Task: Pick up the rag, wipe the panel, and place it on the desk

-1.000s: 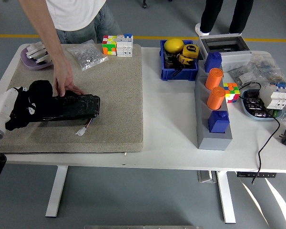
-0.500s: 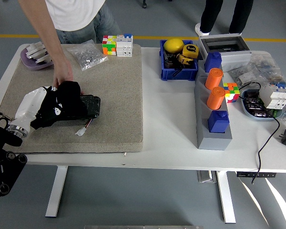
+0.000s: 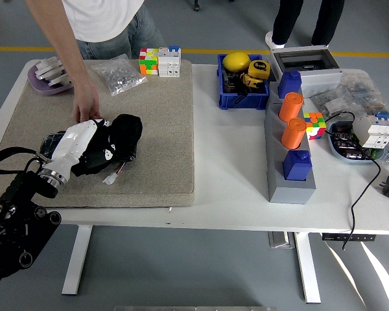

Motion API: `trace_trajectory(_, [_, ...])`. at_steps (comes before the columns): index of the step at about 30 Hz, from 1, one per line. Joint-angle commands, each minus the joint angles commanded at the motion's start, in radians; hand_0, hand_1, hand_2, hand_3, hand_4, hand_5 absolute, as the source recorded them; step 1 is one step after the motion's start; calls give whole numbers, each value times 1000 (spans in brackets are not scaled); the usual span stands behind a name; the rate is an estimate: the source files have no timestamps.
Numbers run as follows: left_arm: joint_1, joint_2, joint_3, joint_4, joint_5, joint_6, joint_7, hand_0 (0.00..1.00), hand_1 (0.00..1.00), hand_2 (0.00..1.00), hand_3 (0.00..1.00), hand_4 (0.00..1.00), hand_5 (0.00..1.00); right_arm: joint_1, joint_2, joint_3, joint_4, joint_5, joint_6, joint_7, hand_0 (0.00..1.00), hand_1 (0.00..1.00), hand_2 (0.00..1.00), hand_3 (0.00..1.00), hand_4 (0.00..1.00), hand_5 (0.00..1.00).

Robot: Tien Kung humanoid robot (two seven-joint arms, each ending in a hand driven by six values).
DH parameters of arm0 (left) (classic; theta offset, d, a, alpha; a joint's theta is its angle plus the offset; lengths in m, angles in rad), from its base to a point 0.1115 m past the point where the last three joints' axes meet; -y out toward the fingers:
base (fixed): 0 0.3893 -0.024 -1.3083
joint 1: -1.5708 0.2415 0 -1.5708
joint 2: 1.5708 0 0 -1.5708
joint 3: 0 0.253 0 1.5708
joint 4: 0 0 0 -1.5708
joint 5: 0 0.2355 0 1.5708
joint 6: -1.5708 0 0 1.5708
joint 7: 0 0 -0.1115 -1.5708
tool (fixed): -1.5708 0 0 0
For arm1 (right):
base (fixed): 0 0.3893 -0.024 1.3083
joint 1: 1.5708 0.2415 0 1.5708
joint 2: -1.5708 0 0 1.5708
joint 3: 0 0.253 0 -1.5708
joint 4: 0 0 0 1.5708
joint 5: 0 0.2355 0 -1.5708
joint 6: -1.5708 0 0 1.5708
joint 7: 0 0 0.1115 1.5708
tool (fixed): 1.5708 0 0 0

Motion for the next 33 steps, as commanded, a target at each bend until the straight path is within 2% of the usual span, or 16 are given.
trace_trajectory(6, [-11, -12, 33, 3, -1, -1, 4, 295, 216, 528, 354, 2, 2, -1, -3, -6, 0, 3, 2, 3, 796, 660, 691, 633, 998, 532])
trace_trajectory(13, [-10, -22, 34, -10, 5, 1, 7, 296, 216, 527, 355, 2, 2, -2, -1, -5, 0, 4, 2, 1, 795, 658, 692, 634, 998, 532])
trace_trajectory(24, [16, -9, -27, -5, 7, 3, 16, 296, 216, 526, 358, 2, 2, -2, 2, 4, 0, 0, 0, 0, 799, 655, 691, 635, 998, 532])
trace_trajectory(33, [32, 9, -104, 31, 9, 8, 4, 308, 221, 524, 358, 2, 2, -3, 5, 10, 0, 2, -1, -2, 798, 652, 691, 635, 998, 534])
